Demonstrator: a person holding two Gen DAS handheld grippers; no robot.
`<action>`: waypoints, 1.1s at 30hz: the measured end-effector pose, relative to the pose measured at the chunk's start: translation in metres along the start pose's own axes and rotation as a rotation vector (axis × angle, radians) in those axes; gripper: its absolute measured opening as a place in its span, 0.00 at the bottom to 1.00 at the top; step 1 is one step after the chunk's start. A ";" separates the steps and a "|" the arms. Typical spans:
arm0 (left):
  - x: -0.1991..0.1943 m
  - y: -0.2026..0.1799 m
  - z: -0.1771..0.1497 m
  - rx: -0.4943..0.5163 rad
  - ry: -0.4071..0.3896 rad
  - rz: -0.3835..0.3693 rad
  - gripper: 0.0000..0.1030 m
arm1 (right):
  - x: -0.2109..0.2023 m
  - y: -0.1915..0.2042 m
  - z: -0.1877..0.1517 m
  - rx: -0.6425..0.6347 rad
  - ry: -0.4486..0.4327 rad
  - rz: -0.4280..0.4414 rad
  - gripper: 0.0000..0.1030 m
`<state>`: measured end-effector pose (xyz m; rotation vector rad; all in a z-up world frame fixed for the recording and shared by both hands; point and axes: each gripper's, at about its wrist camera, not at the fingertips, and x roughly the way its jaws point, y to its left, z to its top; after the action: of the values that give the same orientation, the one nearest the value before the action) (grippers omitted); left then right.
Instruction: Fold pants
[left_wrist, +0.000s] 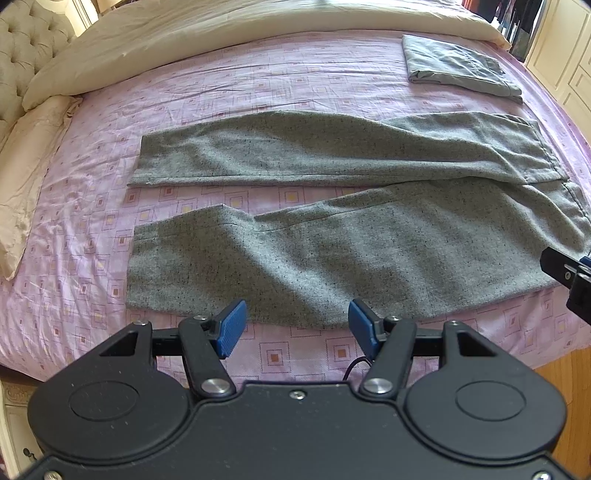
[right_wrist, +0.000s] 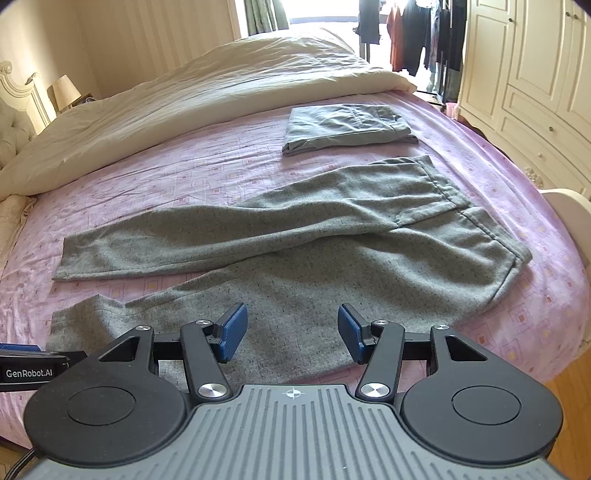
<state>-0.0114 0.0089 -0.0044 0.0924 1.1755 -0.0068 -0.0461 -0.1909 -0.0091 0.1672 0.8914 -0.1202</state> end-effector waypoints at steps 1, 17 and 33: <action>0.000 0.000 0.000 -0.003 0.001 0.000 0.63 | 0.000 0.000 0.000 -0.002 0.001 0.001 0.51; 0.000 -0.007 0.003 0.008 -0.002 0.008 0.63 | 0.004 -0.001 0.002 -0.007 0.008 0.011 0.51; 0.003 -0.003 0.004 -0.003 0.002 0.016 0.63 | 0.009 0.007 0.005 -0.019 0.015 0.029 0.51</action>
<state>-0.0072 0.0060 -0.0056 0.0993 1.1766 0.0086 -0.0350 -0.1854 -0.0124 0.1636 0.9042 -0.0833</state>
